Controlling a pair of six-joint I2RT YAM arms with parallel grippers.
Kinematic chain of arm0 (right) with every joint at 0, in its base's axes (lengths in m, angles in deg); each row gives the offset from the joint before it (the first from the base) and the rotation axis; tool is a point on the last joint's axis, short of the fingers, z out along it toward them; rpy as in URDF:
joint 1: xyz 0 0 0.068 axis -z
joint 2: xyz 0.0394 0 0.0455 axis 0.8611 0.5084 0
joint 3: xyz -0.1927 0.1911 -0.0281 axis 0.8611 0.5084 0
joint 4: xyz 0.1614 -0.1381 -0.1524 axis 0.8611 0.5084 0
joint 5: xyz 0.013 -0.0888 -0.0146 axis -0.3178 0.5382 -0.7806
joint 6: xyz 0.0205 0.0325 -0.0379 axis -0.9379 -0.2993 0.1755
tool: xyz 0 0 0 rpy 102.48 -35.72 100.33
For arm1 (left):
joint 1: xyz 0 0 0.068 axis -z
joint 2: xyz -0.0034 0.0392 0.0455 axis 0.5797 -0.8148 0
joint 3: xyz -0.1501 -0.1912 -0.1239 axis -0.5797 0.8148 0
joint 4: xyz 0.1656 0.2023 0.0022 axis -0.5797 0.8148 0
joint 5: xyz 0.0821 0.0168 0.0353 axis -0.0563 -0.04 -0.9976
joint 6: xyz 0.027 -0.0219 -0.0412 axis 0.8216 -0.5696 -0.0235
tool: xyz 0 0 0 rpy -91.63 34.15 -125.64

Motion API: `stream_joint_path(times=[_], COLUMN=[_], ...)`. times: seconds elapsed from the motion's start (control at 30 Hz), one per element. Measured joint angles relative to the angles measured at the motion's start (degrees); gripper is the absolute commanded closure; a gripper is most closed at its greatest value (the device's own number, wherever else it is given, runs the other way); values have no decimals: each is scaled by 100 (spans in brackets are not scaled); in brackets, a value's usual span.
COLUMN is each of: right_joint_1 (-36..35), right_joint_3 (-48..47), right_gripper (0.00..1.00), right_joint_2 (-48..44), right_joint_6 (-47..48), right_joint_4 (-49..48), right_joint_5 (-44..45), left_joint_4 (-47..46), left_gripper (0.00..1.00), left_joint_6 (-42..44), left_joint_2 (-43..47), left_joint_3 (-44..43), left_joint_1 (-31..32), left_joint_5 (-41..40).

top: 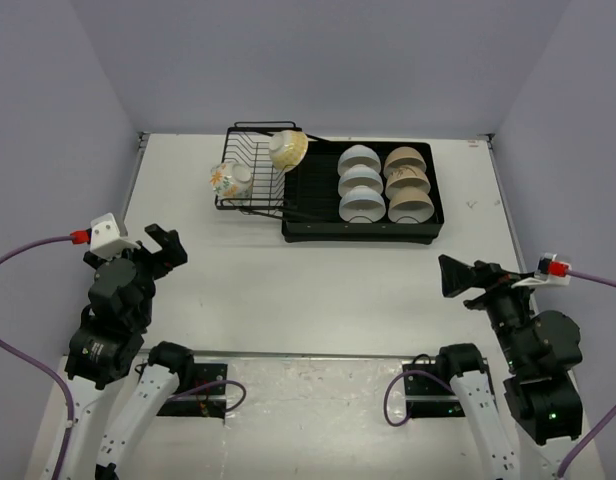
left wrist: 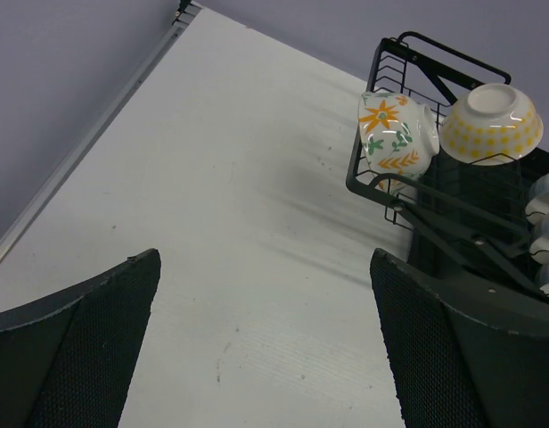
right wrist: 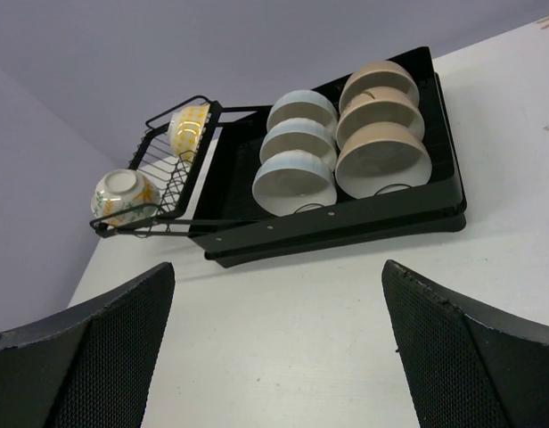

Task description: Unload the bowls from the dish rack

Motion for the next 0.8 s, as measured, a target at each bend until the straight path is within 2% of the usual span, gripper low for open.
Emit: stream_joint_path(times=[0.17,0.33,0.57,0.67,0.8], right_joint_1=[0,0,0,2,11], right_joint_3=[188,645,1412,1932,2465], right_gripper=[1,1,1,5,25], right_joint_2=[-74,-17,1211,1655,2184], right_joint_6=[-136,-538,-2061,-2959,-4002], right_joint_4=[-179,-752,-2031,-2717,-3620], right_joint_5=[-4,-313,-564,-485,-306], left_joint_4=[-4,-11,-13,-13,-15], left_gripper=[0,0,0,0,0], left_joint_6=[0,0,2,2,2], left_joint_2=[0,0,-2,-4,-4], left_joint_3=[0,15,87,90,92], left_joint_1=[0,0,0,0,0], left_joint_5=[2,11,59,79,116])
